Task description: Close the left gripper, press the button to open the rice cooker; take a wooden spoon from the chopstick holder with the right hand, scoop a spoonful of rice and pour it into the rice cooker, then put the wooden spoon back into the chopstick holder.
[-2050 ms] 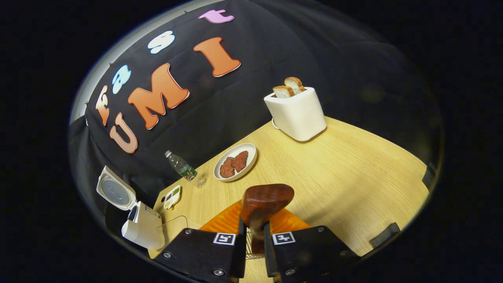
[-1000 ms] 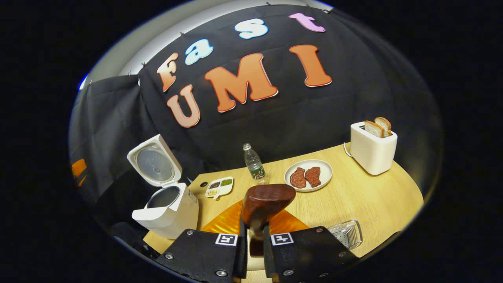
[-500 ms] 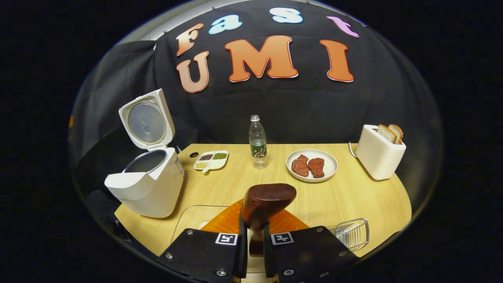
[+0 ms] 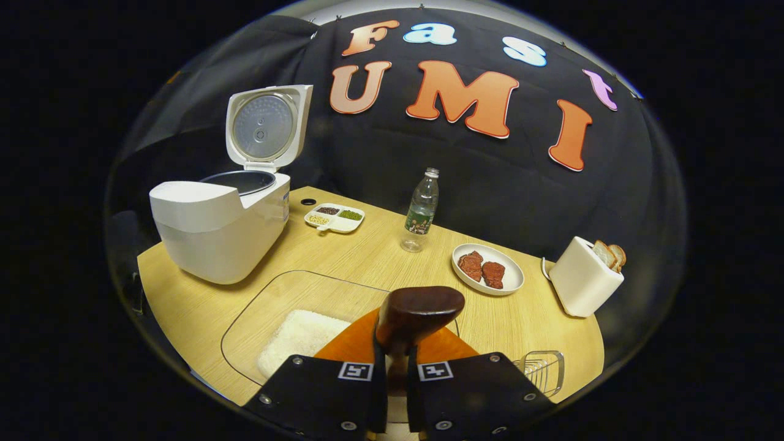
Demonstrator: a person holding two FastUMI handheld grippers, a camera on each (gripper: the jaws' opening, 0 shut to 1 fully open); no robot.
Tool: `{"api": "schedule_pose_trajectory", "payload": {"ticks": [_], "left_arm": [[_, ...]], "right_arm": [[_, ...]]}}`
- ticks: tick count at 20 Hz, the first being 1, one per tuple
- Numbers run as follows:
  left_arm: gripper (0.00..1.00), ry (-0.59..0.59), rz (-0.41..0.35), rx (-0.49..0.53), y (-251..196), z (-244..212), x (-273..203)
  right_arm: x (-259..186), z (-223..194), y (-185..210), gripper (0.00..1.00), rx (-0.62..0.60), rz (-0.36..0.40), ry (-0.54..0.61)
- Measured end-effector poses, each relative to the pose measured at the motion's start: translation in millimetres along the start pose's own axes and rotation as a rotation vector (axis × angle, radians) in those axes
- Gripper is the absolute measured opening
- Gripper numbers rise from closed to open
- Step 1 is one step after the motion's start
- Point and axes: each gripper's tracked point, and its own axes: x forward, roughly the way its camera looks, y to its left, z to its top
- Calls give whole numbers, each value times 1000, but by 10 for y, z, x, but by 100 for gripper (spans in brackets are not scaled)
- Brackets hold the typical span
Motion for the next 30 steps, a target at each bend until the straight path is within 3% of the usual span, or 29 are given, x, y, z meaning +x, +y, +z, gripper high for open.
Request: {"api": "schedule_pose_trajectory", "payload": {"ticks": [1, 5, 8, 11, 15, 30], "left_arm": [[98, 3, -3, 0, -13, -11, 7], [99, 16, -4, 14, -10, -45, 25], [99, 22, 0, 14, 7, -65, 34], [98, 26, 2, 3, 37, -95, 39], [98, 26, 12, 9, 117, -119, 13], [98, 55, 6, -10, 206, -222, 85]], "right_arm": [[-8, -34, 38, 13, 28, 2, 2], [-61, -16, 127, 12, 161, -12, -23], [-90, -2, 476, 12, 304, 90, 20], [-75, 21, 527, 12, 314, 111, 37], [-36, 17, 539, 12, 478, 141, 81], [75, 5, 476, 12, 676, 156, 145]]}}
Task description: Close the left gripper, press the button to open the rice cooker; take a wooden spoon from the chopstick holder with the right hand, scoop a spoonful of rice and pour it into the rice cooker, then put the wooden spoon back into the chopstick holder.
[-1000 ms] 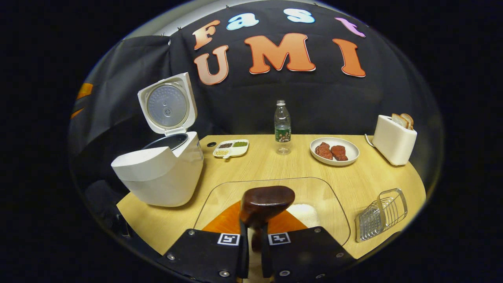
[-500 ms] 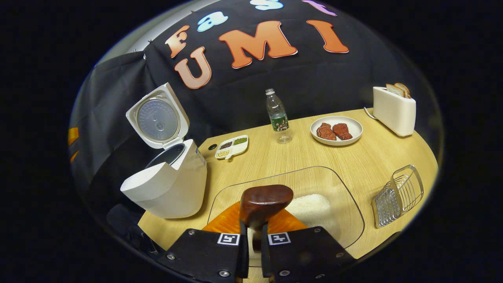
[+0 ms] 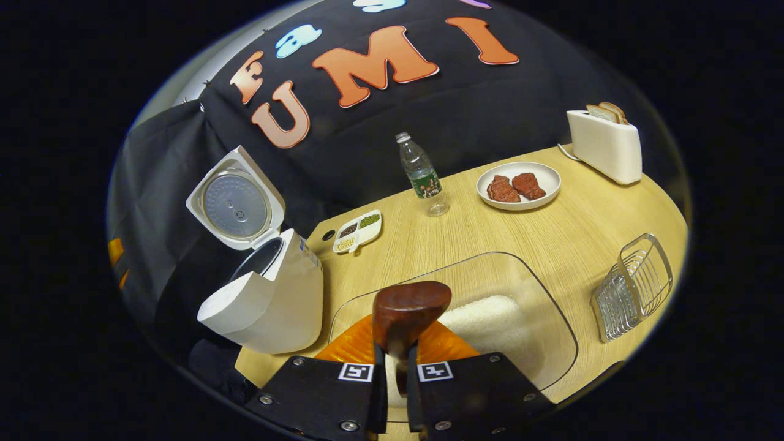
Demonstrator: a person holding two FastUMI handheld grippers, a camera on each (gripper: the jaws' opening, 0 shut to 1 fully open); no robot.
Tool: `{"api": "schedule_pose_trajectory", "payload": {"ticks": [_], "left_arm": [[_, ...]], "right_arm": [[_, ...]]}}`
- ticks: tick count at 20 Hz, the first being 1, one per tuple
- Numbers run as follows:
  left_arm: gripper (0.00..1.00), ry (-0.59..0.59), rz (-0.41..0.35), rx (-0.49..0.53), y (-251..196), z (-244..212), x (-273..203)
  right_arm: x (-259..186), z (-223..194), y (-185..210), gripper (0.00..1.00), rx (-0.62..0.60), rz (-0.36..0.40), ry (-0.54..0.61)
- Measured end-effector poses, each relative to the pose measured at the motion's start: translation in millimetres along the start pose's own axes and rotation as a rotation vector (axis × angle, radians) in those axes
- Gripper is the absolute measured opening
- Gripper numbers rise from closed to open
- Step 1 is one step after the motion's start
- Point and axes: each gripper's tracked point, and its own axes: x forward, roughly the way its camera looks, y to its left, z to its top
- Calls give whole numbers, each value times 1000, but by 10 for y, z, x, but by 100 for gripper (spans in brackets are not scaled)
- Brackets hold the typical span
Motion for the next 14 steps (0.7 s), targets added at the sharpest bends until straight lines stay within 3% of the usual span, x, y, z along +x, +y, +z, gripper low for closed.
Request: {"api": "schedule_pose_trajectory", "payload": {"ticks": [14], "left_arm": [[98, 2, -2, 1, -1, 32, 34]], "right_arm": [[106, -47, -93, 12, 376, 77, 65]]}}
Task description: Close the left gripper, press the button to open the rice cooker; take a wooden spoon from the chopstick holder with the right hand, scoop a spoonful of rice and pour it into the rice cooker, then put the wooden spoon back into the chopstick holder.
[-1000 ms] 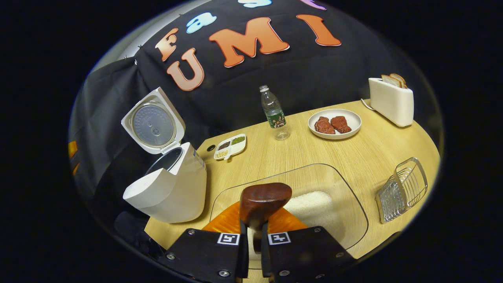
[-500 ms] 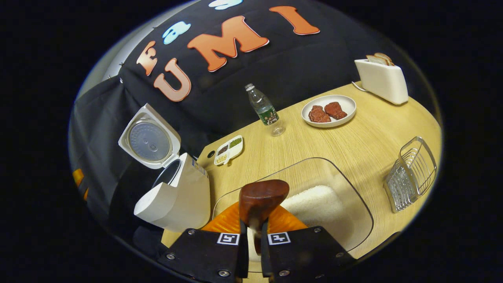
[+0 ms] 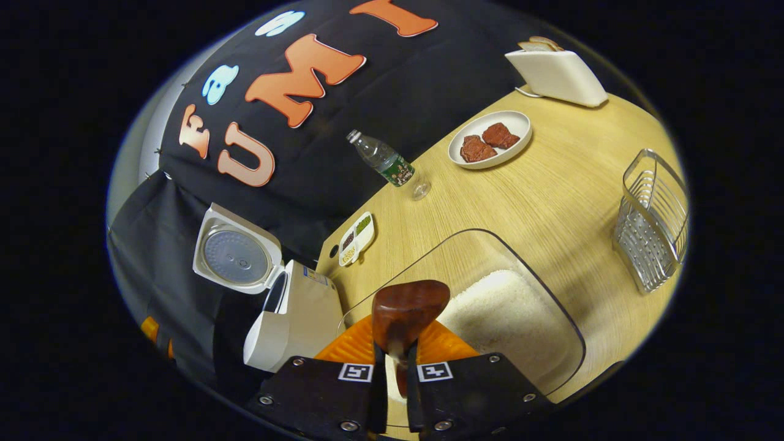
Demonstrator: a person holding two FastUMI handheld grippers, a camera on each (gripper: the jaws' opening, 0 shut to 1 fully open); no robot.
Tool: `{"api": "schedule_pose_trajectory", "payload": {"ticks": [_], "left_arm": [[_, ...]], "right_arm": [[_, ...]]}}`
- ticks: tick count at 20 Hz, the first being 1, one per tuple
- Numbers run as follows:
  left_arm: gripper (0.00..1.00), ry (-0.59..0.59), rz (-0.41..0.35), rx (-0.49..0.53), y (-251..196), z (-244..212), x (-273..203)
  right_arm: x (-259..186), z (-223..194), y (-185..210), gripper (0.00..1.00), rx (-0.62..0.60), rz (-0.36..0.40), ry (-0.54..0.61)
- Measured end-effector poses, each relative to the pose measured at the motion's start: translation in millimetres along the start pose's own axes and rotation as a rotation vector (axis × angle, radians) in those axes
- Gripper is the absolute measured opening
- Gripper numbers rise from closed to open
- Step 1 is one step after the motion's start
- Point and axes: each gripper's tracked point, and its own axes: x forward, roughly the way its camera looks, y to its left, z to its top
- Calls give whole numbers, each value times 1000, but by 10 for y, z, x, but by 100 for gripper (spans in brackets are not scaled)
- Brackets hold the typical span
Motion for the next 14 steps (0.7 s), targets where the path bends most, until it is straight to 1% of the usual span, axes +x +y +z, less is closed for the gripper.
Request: {"api": "schedule_pose_trajectory", "payload": {"ticks": [3, 5, 8, 10, 14], "left_arm": [[98, 2, -2, 8, -32, -4, 14], [98, -1, -4, 11, -47, 10, 28], [98, -2, -10, 9, -86, 10, 43], [98, -4, -12, 1, -112, 9, 65], [98, -2, -23, -18, -173, -14, 89]], "right_arm": [[-1, 7, -47, 12, 60, 17, 13], [-46, 91, -62, 12, 120, 49, 8], [-120, 264, -136, 12, 221, 67, -35], [-189, 468, -151, 12, 278, 78, -77], [-340, 752, -90, 12, 414, 138, -126]]}}
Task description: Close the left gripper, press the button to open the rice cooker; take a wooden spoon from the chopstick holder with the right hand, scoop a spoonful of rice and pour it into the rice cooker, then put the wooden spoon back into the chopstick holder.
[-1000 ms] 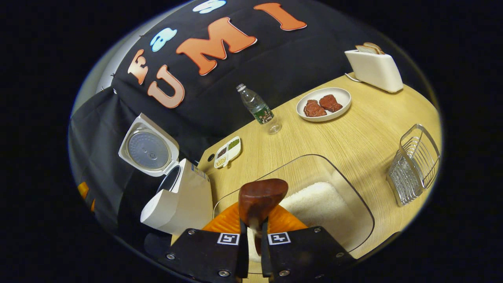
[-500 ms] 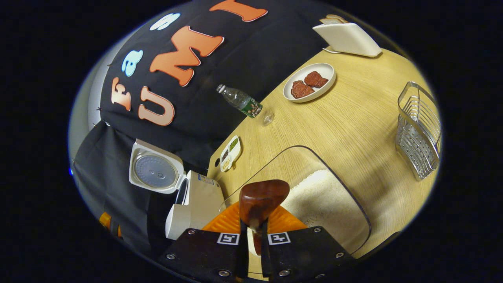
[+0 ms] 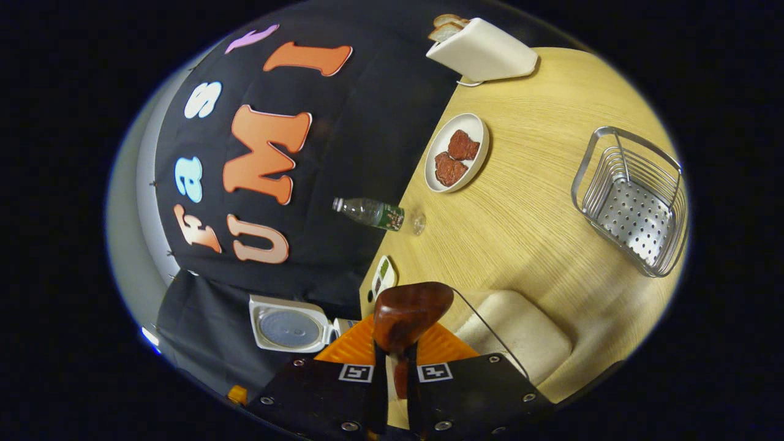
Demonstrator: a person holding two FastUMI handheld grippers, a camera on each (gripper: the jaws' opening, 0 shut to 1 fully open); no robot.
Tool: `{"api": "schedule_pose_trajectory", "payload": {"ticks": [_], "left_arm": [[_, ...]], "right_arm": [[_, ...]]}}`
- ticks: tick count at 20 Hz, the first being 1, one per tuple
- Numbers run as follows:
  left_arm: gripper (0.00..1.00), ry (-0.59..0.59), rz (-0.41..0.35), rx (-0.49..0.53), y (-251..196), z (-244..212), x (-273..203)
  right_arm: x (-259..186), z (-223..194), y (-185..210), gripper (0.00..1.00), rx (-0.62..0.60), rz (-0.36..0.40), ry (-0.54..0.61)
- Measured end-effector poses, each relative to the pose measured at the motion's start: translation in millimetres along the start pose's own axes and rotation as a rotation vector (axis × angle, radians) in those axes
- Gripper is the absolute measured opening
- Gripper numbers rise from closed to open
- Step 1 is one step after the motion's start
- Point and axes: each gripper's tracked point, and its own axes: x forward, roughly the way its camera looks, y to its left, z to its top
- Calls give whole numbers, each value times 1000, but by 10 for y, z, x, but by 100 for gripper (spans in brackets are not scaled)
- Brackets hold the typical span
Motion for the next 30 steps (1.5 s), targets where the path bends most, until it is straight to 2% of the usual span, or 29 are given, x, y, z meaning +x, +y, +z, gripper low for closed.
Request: {"api": "schedule_pose_trajectory", "payload": {"ticks": [7, 8, 9, 13, 17, 23, 26, 28, 30], "left_arm": [[98, -1, 7, -40, 79, -48, 1], [98, 0, 13, -46, 112, -54, -9], [98, -1, 17, -51, 146, -66, -14], [99, -17, 49, -51, 331, -34, -59], [99, -44, 88, -34, 576, 22, -131], [99, -62, 127, 27, 1029, -8, -224], [98, -43, 141, 40, 1259, -82, -245], [98, -28, 148, 18, 1410, -127, -222], [98, -17, 160, -5, 1552, -165, -221]], "right_arm": [[-41, 156, 460, 12, 286, 119, -14], [-30, 143, 559, 8, 311, 139, -9], [-7, 113, 665, 12, 327, 158, 1], [109, -103, 1192, 12, 346, 236, 59], [300, -417, 1824, 12, 279, 300, 109], [794, -753, 2433, 12, 204, 317, 103], [1057, -1008, 2573, 12, 131, 281, 93], [1230, -1152, 2589, 12, -4, 219, 52], [1329, -1313, 2694, 12, -132, 196, 27]]}}
